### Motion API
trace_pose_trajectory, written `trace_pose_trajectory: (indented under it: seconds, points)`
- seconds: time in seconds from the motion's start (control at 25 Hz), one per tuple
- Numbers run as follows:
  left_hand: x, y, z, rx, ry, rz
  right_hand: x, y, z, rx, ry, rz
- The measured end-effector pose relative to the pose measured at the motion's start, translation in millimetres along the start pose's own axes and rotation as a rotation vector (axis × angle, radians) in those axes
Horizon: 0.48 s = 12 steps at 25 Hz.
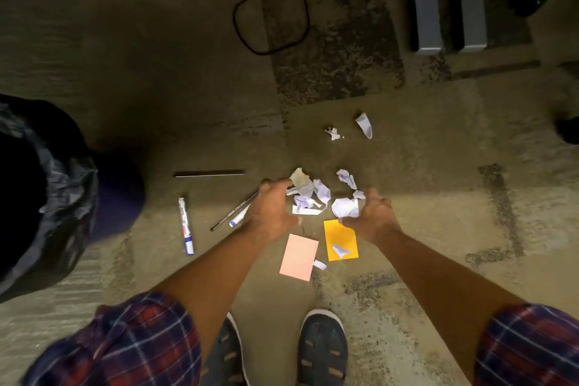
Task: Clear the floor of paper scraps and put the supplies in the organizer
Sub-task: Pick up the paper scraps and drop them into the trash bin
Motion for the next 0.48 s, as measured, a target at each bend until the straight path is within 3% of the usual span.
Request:
trace_pose_trajectory:
  seconds: [0.24, 0.48]
  points:
    - [56, -48, 1, 0.035, -0.373, -0.039, 18, -50, 12, -0.056, 0.053, -0.094]
    - [75, -69, -2, 0.207, -0.515, -0.062, 31, -40, 61, -0.348, -0.022, -0.323]
Point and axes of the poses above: each hand's wrist, its own y-axis away from the middle knuckle, its own x-axis out of the palm, z = x × y, the point moved 7 cm from there along -y, towards the middle knuckle, and after that the axes turned 8 degrees about y, right-handed, at the moved point
